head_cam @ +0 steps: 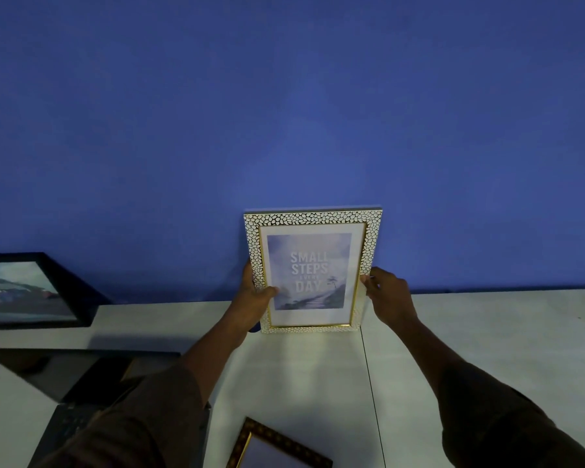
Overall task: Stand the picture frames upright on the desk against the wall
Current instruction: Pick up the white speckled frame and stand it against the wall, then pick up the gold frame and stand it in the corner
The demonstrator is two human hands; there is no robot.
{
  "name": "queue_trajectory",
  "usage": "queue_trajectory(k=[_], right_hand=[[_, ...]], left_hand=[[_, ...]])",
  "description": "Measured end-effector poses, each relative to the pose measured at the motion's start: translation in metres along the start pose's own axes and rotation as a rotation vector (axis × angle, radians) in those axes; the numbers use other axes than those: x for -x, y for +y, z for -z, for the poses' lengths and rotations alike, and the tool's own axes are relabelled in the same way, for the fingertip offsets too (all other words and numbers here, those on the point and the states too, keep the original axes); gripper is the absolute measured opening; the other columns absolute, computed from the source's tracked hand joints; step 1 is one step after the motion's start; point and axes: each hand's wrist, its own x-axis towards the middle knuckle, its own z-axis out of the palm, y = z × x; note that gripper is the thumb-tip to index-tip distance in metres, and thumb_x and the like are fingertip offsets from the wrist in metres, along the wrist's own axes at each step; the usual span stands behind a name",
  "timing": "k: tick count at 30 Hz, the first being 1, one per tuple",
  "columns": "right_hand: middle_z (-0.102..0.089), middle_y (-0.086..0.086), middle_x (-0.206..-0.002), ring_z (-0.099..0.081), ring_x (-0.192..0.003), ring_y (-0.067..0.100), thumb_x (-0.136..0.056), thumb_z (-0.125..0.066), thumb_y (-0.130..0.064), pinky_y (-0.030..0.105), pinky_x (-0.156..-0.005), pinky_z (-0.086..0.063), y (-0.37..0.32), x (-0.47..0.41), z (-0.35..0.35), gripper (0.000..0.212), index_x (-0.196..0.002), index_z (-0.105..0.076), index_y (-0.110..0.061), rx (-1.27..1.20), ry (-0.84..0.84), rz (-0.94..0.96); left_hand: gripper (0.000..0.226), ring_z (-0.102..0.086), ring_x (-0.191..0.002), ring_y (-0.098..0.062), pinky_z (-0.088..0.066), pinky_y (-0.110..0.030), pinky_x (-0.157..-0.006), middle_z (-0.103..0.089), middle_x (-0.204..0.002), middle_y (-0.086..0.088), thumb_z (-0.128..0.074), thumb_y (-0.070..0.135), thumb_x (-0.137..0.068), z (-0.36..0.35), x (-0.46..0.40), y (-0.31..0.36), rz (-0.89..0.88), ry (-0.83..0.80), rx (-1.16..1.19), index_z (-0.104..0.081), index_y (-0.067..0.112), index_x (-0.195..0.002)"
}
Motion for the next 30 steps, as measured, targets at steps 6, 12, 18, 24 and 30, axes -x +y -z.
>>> queue_trajectory(k=[6, 12, 18, 24, 30], right_hand=[[-0.068, 0.013, -0.120, -0.064, -0.110, 0.032, -0.098, -0.056, -0.034, 0.036, -0.087, -0.048, 0.002, 0.006, -0.006, 0.036, -0.124, -0.061, -0.009, 0.024, 0.006, -0.072], [-0.066, 0.006, -0.130, -0.061, -0.120, 0.028, -0.094, -0.060, -0.046, 0.041, -0.097, -0.047, 0.021, 0.094, -0.035, 0.051, -0.136, -0.051, -0.020, 0.012, -0.082, -0.287], [-0.070, 0.007, -0.121, -0.064, -0.110, 0.029, -0.091, -0.061, -0.049, 0.035, -0.090, -0.049, 0.058, 0.224, -0.089, 0.044, -0.128, -0.055, -0.024, -0.030, -0.355, -0.401], [-0.071, 0.007, -0.121, -0.068, -0.102, 0.028, -0.092, -0.061, -0.043, 0.034, -0.084, -0.053, 0.064, 0.310, -0.131, 0.037, -0.121, -0.060, -0.020, -0.078, -0.452, -0.410], [-0.066, 0.003, -0.105, -0.067, -0.098, 0.027, -0.092, -0.060, -0.041, 0.042, -0.088, -0.056, 0.053, 0.351, -0.157, 0.035, -0.116, -0.059, -0.016, -0.261, -0.351, -0.538]], left_hand=[[0.093, -0.054, -0.121, -0.031, -0.047, -0.038, -0.094, -0.045, -0.151, -0.009, -0.069, 0.024, -0.091, 0.000, 0.006, -0.017, 0.111, 0.042, -0.046, -0.004, 0.025, -0.159], [0.088, -0.051, -0.121, -0.023, -0.039, -0.029, -0.096, -0.047, -0.137, -0.004, -0.068, 0.029, -0.092, 0.006, 0.060, -0.078, 0.224, 0.014, -0.121, -0.010, 0.015, -0.156], [0.105, -0.050, -0.131, -0.034, -0.044, -0.043, -0.108, -0.041, -0.151, -0.018, -0.073, 0.051, -0.069, 0.013, 0.142, -0.184, 0.473, 0.039, -0.230, -0.021, 0.013, -0.152], [0.093, -0.055, -0.121, -0.036, -0.053, -0.042, -0.088, -0.044, -0.144, -0.017, -0.068, 0.050, -0.082, 0.028, 0.204, -0.231, 0.550, 0.066, -0.358, -0.022, 0.011, -0.153], [0.067, -0.070, -0.096, -0.032, -0.059, -0.045, -0.085, -0.070, -0.113, -0.015, -0.063, 0.055, -0.078, 0.048, 0.225, -0.265, 0.535, 0.015, -0.351, -0.060, 0.004, -0.122]])
